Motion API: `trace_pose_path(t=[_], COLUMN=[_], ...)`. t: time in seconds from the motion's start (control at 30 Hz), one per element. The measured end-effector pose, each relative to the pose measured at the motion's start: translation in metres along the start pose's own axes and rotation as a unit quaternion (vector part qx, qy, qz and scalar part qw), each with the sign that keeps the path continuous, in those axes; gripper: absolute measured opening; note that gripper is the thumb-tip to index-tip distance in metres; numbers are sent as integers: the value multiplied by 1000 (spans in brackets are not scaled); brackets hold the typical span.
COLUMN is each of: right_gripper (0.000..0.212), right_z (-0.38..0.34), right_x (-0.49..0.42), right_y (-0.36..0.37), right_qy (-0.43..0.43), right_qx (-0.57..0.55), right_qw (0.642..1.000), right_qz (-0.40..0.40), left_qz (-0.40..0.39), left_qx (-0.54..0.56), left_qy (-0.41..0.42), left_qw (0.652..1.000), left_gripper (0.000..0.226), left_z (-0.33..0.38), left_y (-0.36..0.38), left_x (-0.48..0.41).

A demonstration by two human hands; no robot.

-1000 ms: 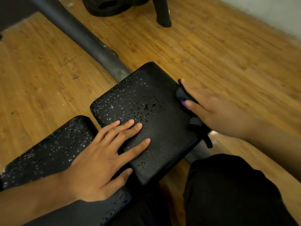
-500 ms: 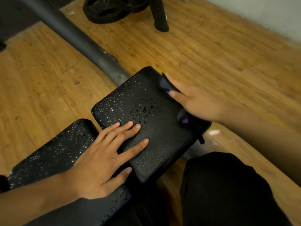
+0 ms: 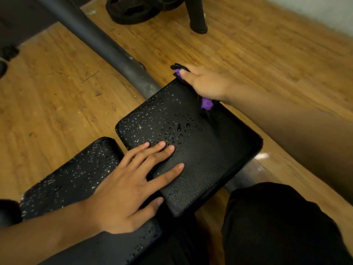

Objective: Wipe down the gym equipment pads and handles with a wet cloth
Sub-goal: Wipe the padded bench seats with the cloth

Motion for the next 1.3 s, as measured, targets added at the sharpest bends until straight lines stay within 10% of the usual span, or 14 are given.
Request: trace_pose_path(t=[0.37, 0.77, 1.13, 1.3], right_gripper=[92, 61, 62, 63], right_z=[34, -14, 42, 31], right_x=[167, -18, 180, 128], right_y=[8, 8, 6, 9], right_qy=[-79, -76, -108, -97], right_qx=[109, 129, 73, 74], right_qw=[991, 988, 990, 992], right_qz=[16, 30, 51, 35], left_qz=[5, -2, 4, 6], left_qx=[0, -3, -8, -7], left_qy=[-6, -4, -5, -5], left_qw=[1000, 1000, 1000, 1000], left_gripper=[70, 68, 69, 70], left_z=[2, 2, 3, 4], left_y=[-1, 0, -1, 0], left_x=[0, 0, -1, -2])
Point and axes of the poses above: each hand's wrist, its own x-axis away from the middle knuckle, its own y-axis out of the palm, z = x × y, the point moved 8 cm from there along -x, towards the middle knuckle, and after that the axes turned 2 degrees about -y, right-handed, at the moved point
